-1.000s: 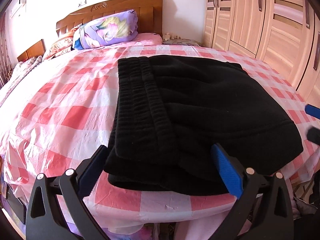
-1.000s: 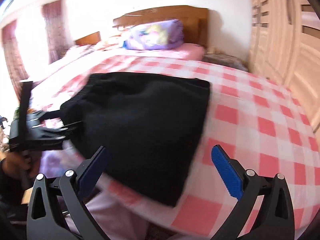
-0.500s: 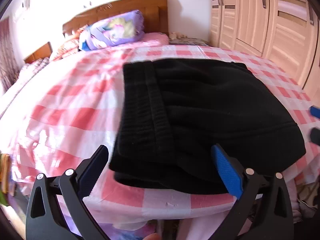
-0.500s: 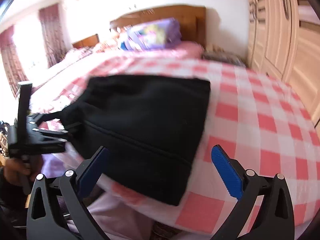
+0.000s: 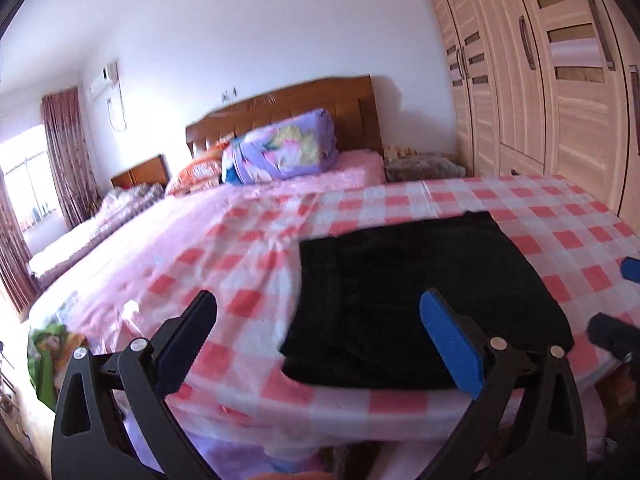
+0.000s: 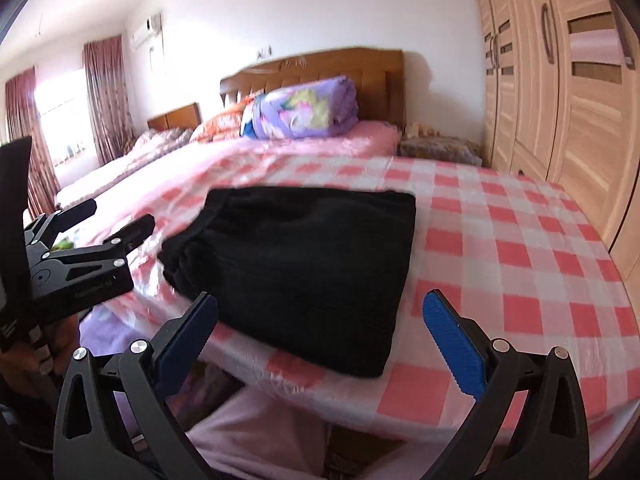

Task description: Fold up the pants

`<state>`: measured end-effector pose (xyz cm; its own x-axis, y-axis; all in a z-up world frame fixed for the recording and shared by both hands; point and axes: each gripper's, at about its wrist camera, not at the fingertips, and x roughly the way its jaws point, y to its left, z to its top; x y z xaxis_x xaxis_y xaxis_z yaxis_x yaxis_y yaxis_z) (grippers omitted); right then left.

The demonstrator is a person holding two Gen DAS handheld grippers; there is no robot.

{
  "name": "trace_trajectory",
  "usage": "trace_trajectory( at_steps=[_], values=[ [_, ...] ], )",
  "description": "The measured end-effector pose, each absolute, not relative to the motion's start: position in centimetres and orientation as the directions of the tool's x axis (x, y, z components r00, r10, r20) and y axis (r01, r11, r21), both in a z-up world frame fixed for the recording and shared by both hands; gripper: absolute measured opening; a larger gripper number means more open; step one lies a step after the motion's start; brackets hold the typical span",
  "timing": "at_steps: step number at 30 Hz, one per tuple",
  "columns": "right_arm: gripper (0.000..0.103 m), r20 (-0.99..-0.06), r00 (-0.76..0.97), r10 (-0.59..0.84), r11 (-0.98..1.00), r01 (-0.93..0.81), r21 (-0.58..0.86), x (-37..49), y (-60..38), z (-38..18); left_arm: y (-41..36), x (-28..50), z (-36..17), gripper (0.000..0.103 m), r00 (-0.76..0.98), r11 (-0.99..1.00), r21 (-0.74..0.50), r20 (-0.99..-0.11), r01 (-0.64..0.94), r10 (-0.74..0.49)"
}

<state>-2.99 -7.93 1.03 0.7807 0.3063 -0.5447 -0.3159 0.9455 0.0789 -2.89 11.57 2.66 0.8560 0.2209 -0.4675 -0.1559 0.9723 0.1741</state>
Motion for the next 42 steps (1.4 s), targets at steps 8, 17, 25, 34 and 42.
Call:
trace_trajectory(
  at_steps=[8, 17, 25, 34, 42],
  values=[
    [0.099, -0.691, 0.668, 0.276, 0.946, -0.318, 0.071, -2.4, -7.5, -2.9, 9.7, -2.0, -1.5, 0.102, 0.762, 0.991, 0.105, -0.635, -0.078, 0.127],
    [0.099, -0.681, 0.678, 0.278, 0.945, -0.319, 0.069, -2.5, -7.4, -2.8, 10.0, -2.1, -1.8, 0.102, 0.765, 0.994, 0.07, -0.635, -0.085, 0.11],
    [0.099, -0.682, 0.677, 0.275, 0.947, -0.313, 0.072, -2.3, -7.5, -2.8, 10.1, -2.0, -2.0, 0.102, 0.757, 0.995, 0.055, -0.646, -0.082, 0.098],
    [0.099, -0.684, 0.676, 0.273, 0.949, -0.307, 0.076, -2.1, -7.6, -2.8, 10.0, -1.9, -2.0, 0.102, 0.754, 0.996, 0.051, -0.65, -0.079, 0.093],
    [0.099, -0.686, 0.675, 0.272, 0.949, -0.305, 0.076, -2.1, -7.7, -2.8, 10.1, -1.8, -2.1, 0.102, 0.75, 0.996, 0.038, -0.656, -0.08, 0.085]
  ],
)
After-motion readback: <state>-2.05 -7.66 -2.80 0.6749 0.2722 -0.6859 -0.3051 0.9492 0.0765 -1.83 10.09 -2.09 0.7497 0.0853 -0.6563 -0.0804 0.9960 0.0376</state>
